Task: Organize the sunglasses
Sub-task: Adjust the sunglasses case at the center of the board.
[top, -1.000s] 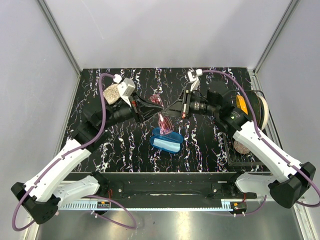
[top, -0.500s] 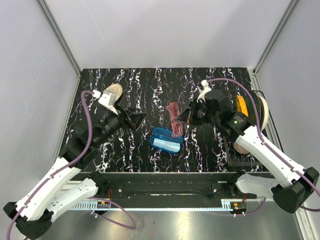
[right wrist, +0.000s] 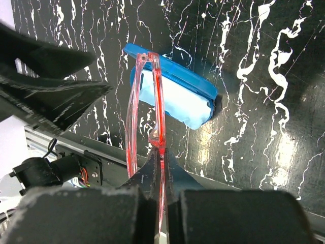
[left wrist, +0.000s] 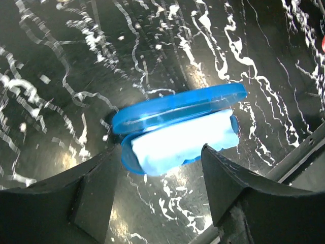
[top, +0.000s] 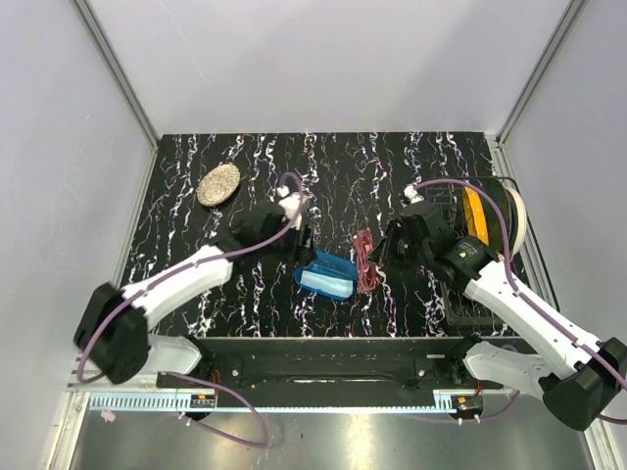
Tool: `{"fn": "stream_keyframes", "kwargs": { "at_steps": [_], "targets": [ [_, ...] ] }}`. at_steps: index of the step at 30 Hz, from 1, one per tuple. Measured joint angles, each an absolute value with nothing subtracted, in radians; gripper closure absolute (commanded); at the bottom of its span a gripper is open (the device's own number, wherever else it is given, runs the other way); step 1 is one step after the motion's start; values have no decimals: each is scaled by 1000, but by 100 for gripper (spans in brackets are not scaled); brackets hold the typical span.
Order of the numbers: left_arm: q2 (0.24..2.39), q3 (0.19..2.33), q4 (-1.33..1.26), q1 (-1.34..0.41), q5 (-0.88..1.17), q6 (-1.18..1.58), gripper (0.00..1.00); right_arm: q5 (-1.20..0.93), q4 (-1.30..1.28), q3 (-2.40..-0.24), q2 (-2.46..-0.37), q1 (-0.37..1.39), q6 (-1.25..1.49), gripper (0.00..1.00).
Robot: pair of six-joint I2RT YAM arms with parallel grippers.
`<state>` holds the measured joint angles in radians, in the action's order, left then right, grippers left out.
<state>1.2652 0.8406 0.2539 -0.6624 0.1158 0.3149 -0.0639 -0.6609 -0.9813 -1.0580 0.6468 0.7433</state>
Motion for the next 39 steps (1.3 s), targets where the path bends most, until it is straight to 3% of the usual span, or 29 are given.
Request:
{"fn": "stream_keyframes", "kwargs": {
  "at_steps": [5, 16, 21, 27, 31, 39],
  "targets": [
    [1432, 962, 254, -663, 223, 128, 27, -60, -675, -981, -1037, 647, 741, 100],
    [1583, 1134, 362, -662, 459, -266, 18, -60, -702, -981, -1016, 640, 726, 100],
    [1707, 1242, 506, -663, 563, -403, 1, -61, -705, -981, -1016, 638, 723, 100],
    [1804, 1316, 576, -659, 611, -467, 6, -62, -706, -981, -1017, 632, 722, 100],
    [1831, 1338, 604, -652, 624, -475, 21, -62, -706, -981, -1017, 631, 723, 100],
    [1841, 1348, 643, -636, 625, -459, 23, -62, -709, -981, -1017, 627, 723, 100]
  ]
}}
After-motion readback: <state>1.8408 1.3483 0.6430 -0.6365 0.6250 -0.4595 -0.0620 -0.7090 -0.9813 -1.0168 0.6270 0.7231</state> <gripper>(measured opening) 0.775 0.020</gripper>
